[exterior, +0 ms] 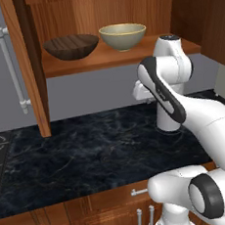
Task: Pick up the bowls from the cabinet and place each bowl in front of a stool on the dining counter.
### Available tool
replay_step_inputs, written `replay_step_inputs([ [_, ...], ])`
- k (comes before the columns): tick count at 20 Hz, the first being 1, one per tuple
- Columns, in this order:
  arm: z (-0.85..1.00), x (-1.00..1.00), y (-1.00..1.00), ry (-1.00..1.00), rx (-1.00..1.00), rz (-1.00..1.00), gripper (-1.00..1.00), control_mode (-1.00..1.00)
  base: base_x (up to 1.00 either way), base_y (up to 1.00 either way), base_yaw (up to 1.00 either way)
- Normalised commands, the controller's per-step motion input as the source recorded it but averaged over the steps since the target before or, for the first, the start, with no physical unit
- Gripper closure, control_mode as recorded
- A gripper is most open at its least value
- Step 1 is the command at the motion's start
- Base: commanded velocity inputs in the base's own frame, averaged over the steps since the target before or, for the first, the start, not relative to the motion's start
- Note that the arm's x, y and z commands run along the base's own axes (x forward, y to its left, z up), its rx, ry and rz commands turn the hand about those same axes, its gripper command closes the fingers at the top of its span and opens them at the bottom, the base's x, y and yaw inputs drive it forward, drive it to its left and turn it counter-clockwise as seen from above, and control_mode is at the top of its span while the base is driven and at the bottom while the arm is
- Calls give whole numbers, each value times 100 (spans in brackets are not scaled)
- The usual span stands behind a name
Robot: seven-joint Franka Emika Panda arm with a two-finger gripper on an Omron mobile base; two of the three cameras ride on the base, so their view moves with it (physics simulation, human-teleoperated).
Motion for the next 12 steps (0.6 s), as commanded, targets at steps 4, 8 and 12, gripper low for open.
replay_step_inputs([
  [4,11,-2,0,-3,0,-2,-100,-100,0,0,0],
  [8,27,-1,-3,-3,0,-2,-100,-100,0,0,0],
  [12,41,-3,-6,-9,0,-5,-100,-100,0,0,0],
])
